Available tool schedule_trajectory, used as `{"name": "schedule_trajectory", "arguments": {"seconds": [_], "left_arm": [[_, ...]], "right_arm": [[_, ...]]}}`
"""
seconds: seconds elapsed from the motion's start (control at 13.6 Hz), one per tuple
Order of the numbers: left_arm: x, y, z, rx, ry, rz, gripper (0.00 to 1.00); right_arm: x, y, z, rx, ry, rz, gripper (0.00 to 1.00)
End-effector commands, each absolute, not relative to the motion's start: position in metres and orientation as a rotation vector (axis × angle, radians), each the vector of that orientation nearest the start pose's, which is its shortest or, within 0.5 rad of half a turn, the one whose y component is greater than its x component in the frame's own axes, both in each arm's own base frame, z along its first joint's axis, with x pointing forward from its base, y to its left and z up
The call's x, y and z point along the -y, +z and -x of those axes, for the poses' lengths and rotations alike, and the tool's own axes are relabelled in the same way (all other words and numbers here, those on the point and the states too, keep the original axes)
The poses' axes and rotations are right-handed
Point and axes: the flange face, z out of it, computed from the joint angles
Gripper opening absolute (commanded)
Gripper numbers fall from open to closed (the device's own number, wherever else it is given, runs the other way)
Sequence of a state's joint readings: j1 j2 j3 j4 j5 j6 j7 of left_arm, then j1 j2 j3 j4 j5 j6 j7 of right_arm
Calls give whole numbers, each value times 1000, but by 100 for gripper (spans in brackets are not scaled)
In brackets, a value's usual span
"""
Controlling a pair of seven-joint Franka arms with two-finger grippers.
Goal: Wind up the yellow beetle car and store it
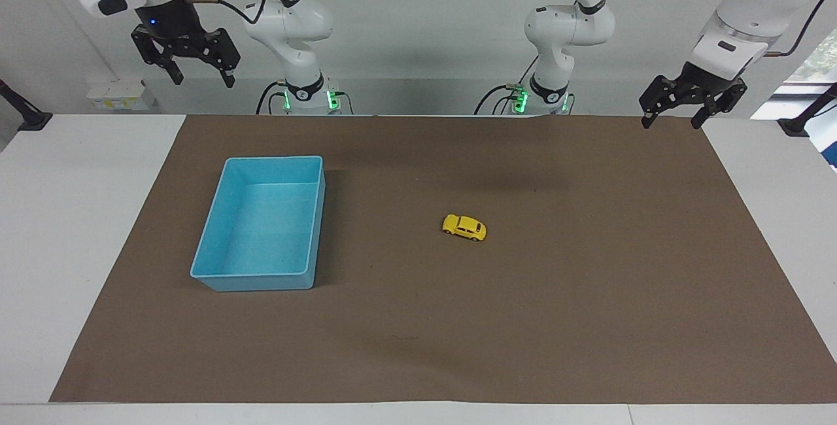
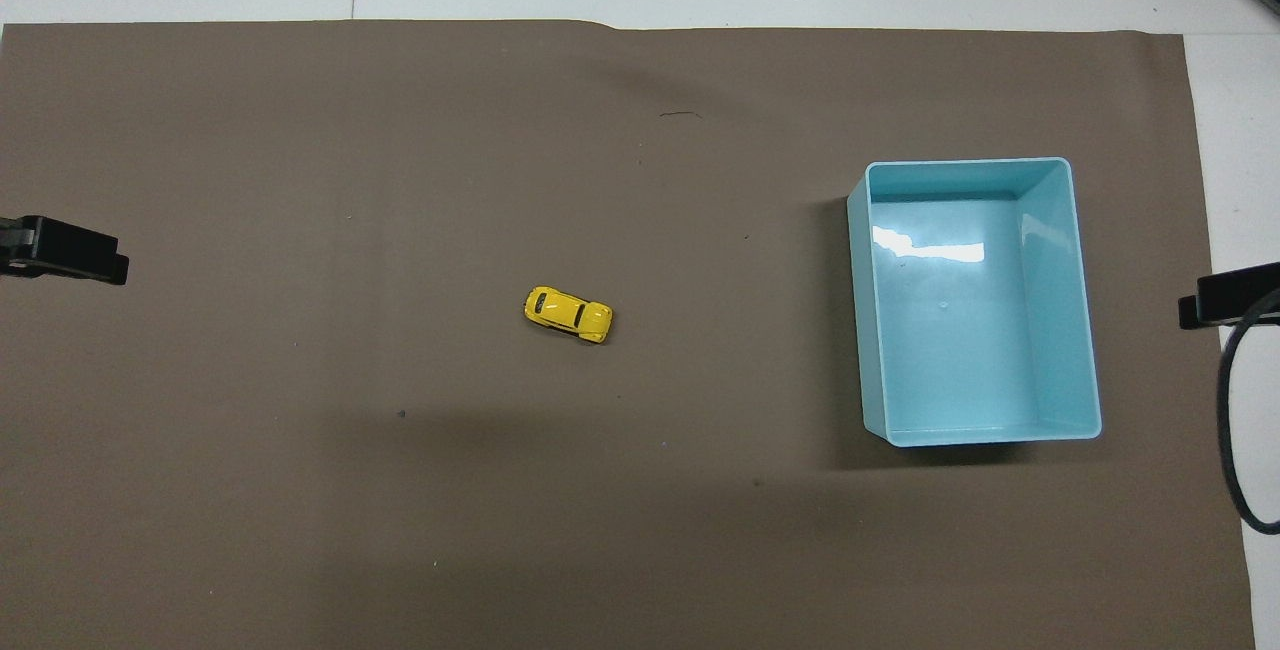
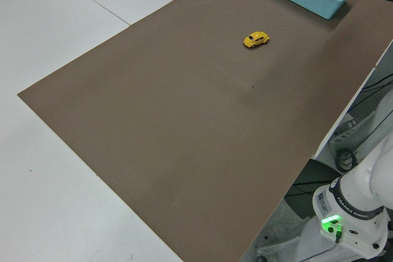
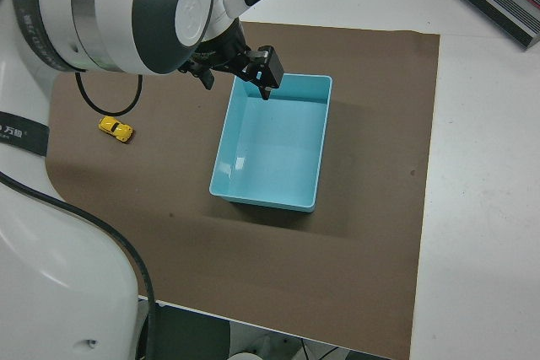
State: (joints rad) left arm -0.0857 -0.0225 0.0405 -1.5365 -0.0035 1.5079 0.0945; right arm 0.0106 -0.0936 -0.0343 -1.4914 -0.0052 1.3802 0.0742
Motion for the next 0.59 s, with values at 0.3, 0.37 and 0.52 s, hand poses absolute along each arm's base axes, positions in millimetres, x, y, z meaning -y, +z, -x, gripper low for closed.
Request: {"name": "schedule_trajectory", "arguments": {"seconds": [0.3,0.37,0.52], "left_arm": [[36,650,-548,-918,-47,3012,100],[41,650,-549,-1025,-57,2974,100],[68,635,-556,-1311,-33,2865,100]], "right_arm": [[17,696,-497,-129,24,3112,100],[18,696,-497,-132,24,3112,100],[18,696,-497,-132,24,3112,100]]}}
